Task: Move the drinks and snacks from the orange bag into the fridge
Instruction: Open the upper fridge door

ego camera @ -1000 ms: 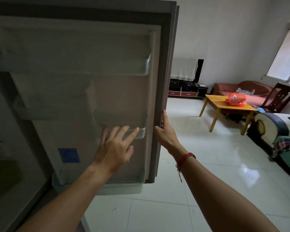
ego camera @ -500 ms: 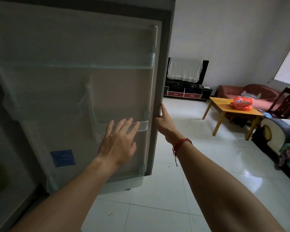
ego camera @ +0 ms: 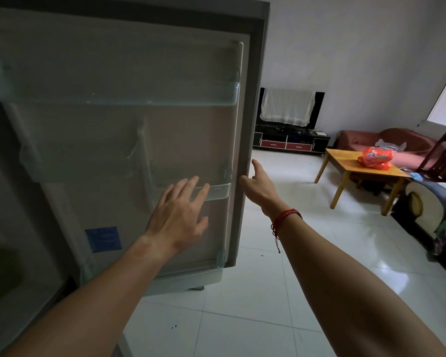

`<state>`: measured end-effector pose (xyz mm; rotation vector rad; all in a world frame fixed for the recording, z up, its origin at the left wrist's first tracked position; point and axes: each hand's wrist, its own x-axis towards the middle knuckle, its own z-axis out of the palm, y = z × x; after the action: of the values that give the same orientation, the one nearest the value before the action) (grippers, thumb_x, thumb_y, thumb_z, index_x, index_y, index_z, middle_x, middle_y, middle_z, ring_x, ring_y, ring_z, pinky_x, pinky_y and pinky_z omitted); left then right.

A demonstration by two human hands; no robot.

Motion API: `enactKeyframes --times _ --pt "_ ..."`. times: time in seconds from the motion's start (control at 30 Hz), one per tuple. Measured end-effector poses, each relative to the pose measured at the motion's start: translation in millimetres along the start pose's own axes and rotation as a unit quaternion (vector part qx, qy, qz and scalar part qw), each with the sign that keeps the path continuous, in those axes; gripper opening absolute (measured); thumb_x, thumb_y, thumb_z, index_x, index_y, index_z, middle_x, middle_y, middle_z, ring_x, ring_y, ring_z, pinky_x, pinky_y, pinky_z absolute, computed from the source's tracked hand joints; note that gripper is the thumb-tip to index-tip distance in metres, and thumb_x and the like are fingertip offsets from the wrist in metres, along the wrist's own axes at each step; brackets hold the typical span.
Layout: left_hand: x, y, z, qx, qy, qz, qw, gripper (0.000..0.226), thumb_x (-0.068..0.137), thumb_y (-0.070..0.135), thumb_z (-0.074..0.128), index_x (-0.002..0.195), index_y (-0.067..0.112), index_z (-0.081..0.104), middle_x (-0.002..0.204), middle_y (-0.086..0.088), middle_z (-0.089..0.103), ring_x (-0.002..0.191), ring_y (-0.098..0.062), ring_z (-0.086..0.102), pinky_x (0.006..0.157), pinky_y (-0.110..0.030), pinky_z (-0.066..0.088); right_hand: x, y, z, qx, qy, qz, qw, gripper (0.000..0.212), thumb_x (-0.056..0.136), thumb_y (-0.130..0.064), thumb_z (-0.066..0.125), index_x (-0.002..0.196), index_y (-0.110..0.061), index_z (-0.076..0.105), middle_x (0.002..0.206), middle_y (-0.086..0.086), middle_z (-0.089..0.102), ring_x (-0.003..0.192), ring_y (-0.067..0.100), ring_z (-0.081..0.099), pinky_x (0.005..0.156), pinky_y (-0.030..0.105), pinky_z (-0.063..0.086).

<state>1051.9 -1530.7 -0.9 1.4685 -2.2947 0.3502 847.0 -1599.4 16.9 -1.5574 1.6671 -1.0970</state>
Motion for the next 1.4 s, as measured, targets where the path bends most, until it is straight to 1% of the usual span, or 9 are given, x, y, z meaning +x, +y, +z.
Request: enactKeyframes --times 0.07,0.17,0.27,0.37,0.53,0.7,0.9,1.07,1.4 --pt "-7.3 -5.7 -8.9 -0.005 0.006 -0.016 1.000 0.070 0.093 0.043 0.054 0.153 0.018 0.028 0.159 -0.010 0.026 0.146 -0.028 0.024 0.116 -0.043 0.026 -10.0 -5.7 -1.4 -0.023 0.006 -0.015 1.000 0.069 0.100 -0.021 0.053 0.160 -0.020 0.018 0.157 0.014 0.041 0.136 0.035 0.049 0.112 0.048 0.044" --pt "-22.2 -14.7 -24.7 -0.007 0.012 -0.039 0.999 0.072 0.092 0.049 0.052 0.153 0.020 0.028 0.159 -0.008 0.027 0.144 -0.026 0.027 0.113 -0.041 0.029 -30.6 -16.7 -2.4 -0.061 0.007 -0.042 0.997 0.071 0.101 -0.024 0.057 0.159 -0.015 0.018 0.161 0.014 0.033 0.145 0.034 0.036 0.116 0.045 0.035" --pt "-42.4 -22.5 -47.4 0.001 0.017 -0.070 0.997 0.074 0.086 0.058 0.045 0.150 0.021 0.036 0.154 -0.008 0.036 0.139 -0.028 0.033 0.109 -0.043 0.035 -54.5 -28.4 0.8 -0.093 0.004 -0.076 0.993 0.077 0.098 -0.034 0.061 0.160 -0.020 0.017 0.158 0.017 0.035 0.142 0.035 0.039 0.113 0.044 0.038" --pt "-74.5 -33.3 -69.6 0.006 0.027 -0.089 0.996 0.079 0.079 0.065 0.038 0.143 0.020 0.047 0.146 -0.010 0.045 0.131 -0.031 0.042 0.102 -0.045 0.041 -82.3 -40.5 9.3 -0.136 -0.024 -0.104 0.985 0.083 0.094 -0.046 0.064 0.160 -0.027 0.016 0.153 0.018 0.037 0.135 0.033 0.045 0.108 0.039 0.040" --pt "-139.5 -57.3 -104.0 0.016 0.054 -0.136 0.989 0.079 0.075 0.069 0.042 0.136 0.020 0.053 0.140 -0.009 0.050 0.125 -0.031 0.045 0.097 -0.046 0.046 -133.6 -68.3 34.4 -0.178 -0.057 -0.172 0.967 0.085 0.091 -0.058 0.062 0.159 -0.034 0.015 0.152 0.017 0.033 0.133 0.033 0.045 0.105 0.044 0.043" --pt "-210.2 -71.7 -143.8 0.049 0.055 -0.188 0.979 0.084 0.074 0.071 0.041 0.138 0.018 0.053 0.140 -0.011 0.050 0.128 -0.031 0.045 0.098 -0.045 0.044 -179.4 -100.4 68.6 -0.209 -0.090 -0.235 0.945 0.088 0.088 -0.068 0.057 0.158 -0.039 0.014 0.161 0.014 0.022 0.142 0.035 0.035 0.111 0.055 0.041" --pt "-292.2 -88.1 -195.7 0.085 0.076 -0.252 0.961 0.083 0.076 0.072 0.042 0.139 0.019 0.052 0.142 -0.008 0.049 0.129 -0.030 0.043 0.103 -0.045 0.043 -234.5 -144.8 115.3 -0.230 -0.128 -0.315 0.912 0.085 0.088 -0.073 0.049 0.157 -0.042 0.010 0.165 0.013 0.017 0.146 0.039 0.027 0.114 0.059 0.035" --pt "-351.5 -94.1 -231.1 0.115 0.088 -0.287 0.947 0.080 0.080 0.072 0.043 0.142 0.021 0.047 0.144 -0.008 0.045 0.131 -0.027 0.040 0.102 -0.045 0.041 -283.7 -177.1 144.5 -0.246 -0.150 -0.379 0.880 0.083 0.090 -0.072 0.047 0.159 -0.041 0.010 0.166 0.013 0.014 0.148 0.038 0.024 0.115 0.055 0.029" --pt "-423.7 -91.1 -270.8 0.158 0.105 -0.361 0.913 0.081 0.082 0.073 0.037 0.144 0.021 0.045 0.147 -0.007 0.042 0.135 -0.028 0.037 0.104 -0.048 0.038 -332.6 -204.9 182.2 -0.253 -0.172 -0.461 0.833 0.081 0.091 -0.075 0.039 0.158 -0.043 0.008 0.165 0.012 0.017 0.149 0.034 0.022 0.116 0.051 0.027"
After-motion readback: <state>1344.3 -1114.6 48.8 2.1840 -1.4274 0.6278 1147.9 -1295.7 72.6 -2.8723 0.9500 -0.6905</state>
